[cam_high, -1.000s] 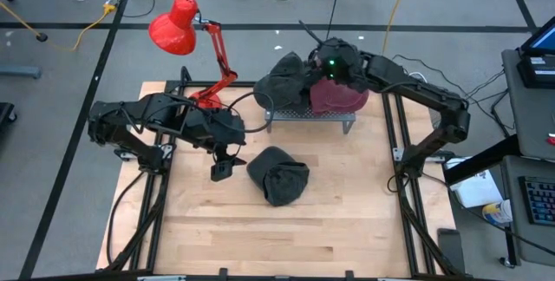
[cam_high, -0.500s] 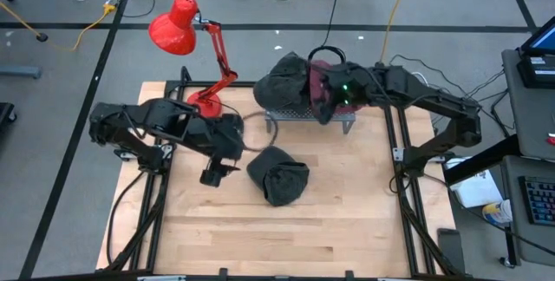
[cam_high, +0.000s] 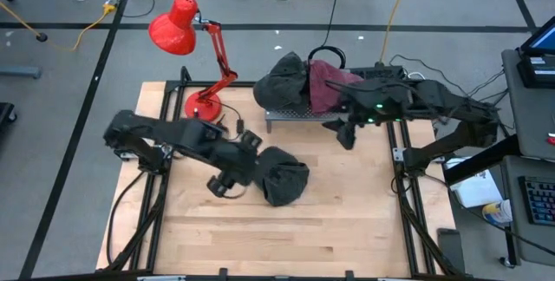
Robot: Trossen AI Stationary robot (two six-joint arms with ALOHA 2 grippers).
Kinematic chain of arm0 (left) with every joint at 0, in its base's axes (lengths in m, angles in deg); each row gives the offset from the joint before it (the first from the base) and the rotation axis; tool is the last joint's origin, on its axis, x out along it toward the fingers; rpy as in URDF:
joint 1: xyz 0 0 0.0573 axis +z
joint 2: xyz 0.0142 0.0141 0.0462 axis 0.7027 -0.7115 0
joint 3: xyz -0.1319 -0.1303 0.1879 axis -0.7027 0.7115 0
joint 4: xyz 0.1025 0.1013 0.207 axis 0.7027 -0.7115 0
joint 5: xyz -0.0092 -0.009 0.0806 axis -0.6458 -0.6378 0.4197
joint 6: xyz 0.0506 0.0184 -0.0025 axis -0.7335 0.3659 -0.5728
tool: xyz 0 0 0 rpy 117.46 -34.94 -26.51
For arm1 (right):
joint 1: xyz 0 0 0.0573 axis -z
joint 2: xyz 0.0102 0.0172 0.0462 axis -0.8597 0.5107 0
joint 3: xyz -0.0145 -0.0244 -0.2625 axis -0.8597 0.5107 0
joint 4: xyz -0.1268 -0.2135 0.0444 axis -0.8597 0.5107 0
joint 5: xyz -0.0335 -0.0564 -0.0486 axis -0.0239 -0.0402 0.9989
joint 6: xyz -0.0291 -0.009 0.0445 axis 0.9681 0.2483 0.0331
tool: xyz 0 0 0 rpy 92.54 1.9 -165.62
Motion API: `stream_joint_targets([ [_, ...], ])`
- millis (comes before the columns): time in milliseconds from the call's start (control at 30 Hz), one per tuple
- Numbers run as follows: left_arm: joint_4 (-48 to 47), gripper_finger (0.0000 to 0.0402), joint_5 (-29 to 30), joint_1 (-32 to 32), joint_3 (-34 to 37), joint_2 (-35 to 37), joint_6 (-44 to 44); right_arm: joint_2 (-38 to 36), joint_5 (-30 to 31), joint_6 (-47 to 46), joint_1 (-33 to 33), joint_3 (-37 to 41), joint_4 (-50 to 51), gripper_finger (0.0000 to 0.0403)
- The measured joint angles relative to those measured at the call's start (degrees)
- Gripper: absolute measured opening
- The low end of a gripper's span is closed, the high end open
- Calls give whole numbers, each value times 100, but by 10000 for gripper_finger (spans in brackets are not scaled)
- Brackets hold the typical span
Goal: Pick & Place hat
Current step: Stack the black cap on the black cap on the shelf
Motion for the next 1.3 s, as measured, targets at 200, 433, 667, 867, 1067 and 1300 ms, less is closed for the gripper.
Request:
stream_joint_targets([
  [200,-311,269,404,-31,7,-908,308,-513,0,62,-365,0,-131,231],
  [433,-818,269,458,5,7,-1986,764,-966,11,225,-700,0,-228,227],
  [667,-794,269,132,7,117,-2723,1011,-1098,16,368,-855,0,-223,226],
  [867,-462,269,165,6,660,-2910,1345,-1102,15,536,-876,0,-212,226],
  [1067,148,269,537,55,1218,-2909,1845,-1101,15,664,-874,0,-226,226],
  [1300,520,259,1378,47,1605,-2904,1923,-1101,2,664,-874,0,-227,226],
])
